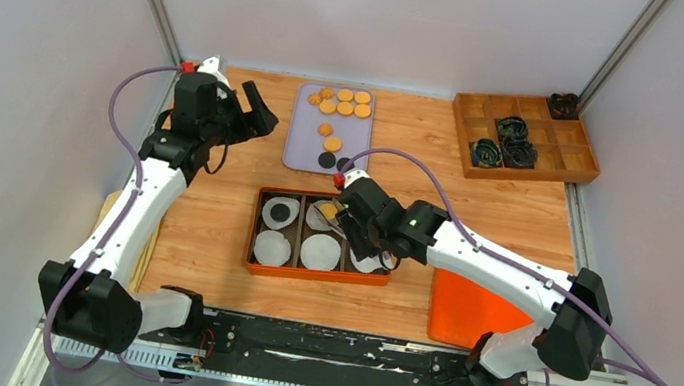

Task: Pack the cookies

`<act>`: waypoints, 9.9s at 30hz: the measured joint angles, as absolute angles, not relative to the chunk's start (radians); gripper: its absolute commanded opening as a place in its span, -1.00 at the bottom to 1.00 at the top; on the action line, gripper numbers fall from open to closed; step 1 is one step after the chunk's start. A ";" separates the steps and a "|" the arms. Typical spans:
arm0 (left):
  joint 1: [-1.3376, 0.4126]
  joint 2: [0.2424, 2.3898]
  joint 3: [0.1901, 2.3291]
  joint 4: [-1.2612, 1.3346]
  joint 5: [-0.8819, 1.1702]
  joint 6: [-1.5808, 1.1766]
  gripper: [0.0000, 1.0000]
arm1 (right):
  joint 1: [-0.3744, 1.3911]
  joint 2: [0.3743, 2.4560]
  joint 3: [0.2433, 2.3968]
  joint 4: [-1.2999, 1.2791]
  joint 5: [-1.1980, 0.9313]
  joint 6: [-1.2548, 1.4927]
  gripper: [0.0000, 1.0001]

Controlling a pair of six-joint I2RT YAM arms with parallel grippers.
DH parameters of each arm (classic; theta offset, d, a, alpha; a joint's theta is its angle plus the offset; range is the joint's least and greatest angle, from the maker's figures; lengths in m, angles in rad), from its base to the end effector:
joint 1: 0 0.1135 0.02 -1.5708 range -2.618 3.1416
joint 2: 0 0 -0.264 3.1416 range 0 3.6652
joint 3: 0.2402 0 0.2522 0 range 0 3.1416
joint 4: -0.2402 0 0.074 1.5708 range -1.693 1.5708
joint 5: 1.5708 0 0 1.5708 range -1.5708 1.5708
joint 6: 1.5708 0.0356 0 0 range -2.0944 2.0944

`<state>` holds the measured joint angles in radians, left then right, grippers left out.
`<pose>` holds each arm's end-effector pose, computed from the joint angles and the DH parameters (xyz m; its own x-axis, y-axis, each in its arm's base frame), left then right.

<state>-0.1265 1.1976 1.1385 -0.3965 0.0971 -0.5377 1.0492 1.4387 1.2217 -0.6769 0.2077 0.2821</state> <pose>0.2675 -0.0375 0.3566 -0.4834 -0.4524 -0.7494 -0.0415 0.8670 -0.4966 0.1586 0.2612 0.2962 -0.5913 -0.4822 -0.6464 -0.6449 0.7640 0.0200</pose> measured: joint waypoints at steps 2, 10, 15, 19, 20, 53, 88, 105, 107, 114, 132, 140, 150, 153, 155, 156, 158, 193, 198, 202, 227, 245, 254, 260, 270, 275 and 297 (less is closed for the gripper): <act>-0.126 1.194 1.139 -0.390 0.109 -0.538 0.82 | 1.049 1.438 1.222 -0.681 0.208 0.288 0.02; -0.126 1.181 1.139 -0.362 0.145 -0.537 0.86 | 1.049 1.436 1.237 -0.685 0.209 0.296 0.10; -0.126 1.176 1.139 -0.360 0.154 -0.534 0.86 | 1.049 1.436 1.248 -0.690 0.216 0.296 0.00; -0.126 1.173 1.139 -0.359 0.158 -0.534 0.86 | 1.049 1.426 1.287 -0.692 0.247 0.291 0.03; -0.126 1.173 1.139 -0.358 0.159 -0.534 0.86 | 1.049 1.423 1.305 -0.690 0.263 0.287 0.04; -0.126 1.172 1.139 -0.354 0.143 -0.508 0.86 | 0.774 1.948 1.678 -0.522 0.221 0.189 0.02; -0.126 1.172 1.137 -0.354 0.138 -0.506 0.86 | 0.751 1.791 1.646 -0.529 0.207 0.213 -0.99; -0.126 1.175 1.131 -0.352 0.159 -0.530 0.85 | 0.785 1.222 1.131 -0.634 0.208 0.274 -0.96; -0.127 1.176 1.131 -0.352 0.163 -0.533 0.85 | 0.800 1.216 1.105 -0.656 0.207 0.295 -0.96; -0.127 1.177 1.131 -0.352 0.165 -0.535 0.85 | 0.888 1.209 1.087 -0.720 0.213 0.365 -0.96; -0.133 1.174 1.114 -0.351 0.175 -0.535 0.85 | 0.950 1.165 1.046 -0.809 0.274 0.450 -0.72; -0.133 1.174 1.114 -0.351 0.176 -0.534 0.85 | 0.950 1.208 1.052 -0.799 0.280 0.450 -0.06; -0.133 1.174 1.114 -0.349 0.187 -0.534 0.86 | 0.950 1.207 1.066 -0.786 0.276 0.450 0.03; -0.133 1.174 1.114 -0.347 0.191 -0.533 0.86 | 0.950 1.203 1.081 -0.786 0.275 0.450 -0.04; -0.133 1.174 1.114 -0.345 0.192 -0.533 0.86 | 0.951 1.196 1.095 -0.785 0.274 0.448 -0.07; -0.133 1.174 1.114 -0.345 0.192 -0.533 0.86 | 0.952 1.195 1.105 -0.786 0.274 0.445 -0.08; -0.133 1.174 1.114 -0.345 0.192 -0.533 0.86 | 0.954 1.193 1.133 -0.785 0.275 0.434 -0.11; -0.133 1.189 1.114 -0.345 0.172 -0.518 0.86 | 0.809 1.857 1.564 -0.521 0.193 0.145 -0.06; -0.133 1.189 1.114 -0.346 0.171 -0.514 0.86 | 0.809 1.883 1.578 -0.516 0.154 0.145 -0.14; -0.133 1.189 1.114 -0.346 0.171 -0.510 0.86 | 0.809 1.884 1.589 -0.513 0.136 0.145 -0.39; -0.133 1.224 1.203 -0.415 0.088 -0.508 0.86 | 0.912 1.529 1.516 -0.554 0.125 0.144 -0.76; -0.133 1.232 1.251 -0.459 0.074 -0.508 0.86 | 1.168 1.428 1.291 -0.661 0.053 0.204 -0.75; -0.133 1.209 1.237 -0.459 0.074 -0.508 0.87 | 1.230 1.489 1.299 -0.667 0.044 0.209 -0.58; -0.133 1.201 1.230 -0.460 0.075 -0.508 0.88 | 1.231 1.524 1.309 -0.668 0.049 0.210 -0.23; -0.133 1.201 1.228 -0.459 0.076 -0.507 0.88 | 1.231 1.563 1.371 -0.670 0.070 0.211 -0.04; -0.133 1.201 1.226 -0.459 0.080 -0.505 0.88 | 1.231 1.563 1.379 -0.670 0.090 0.212 0.15; -0.133 1.201 1.223 -0.450 0.097 -0.505 0.88 | 1.103 1.561 1.477 -0.660 0.393 0.155 -0.02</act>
<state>-0.1333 1.2015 1.2228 -0.4500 0.0971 -0.5045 1.1027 1.5612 1.4765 -0.6601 0.3927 0.1547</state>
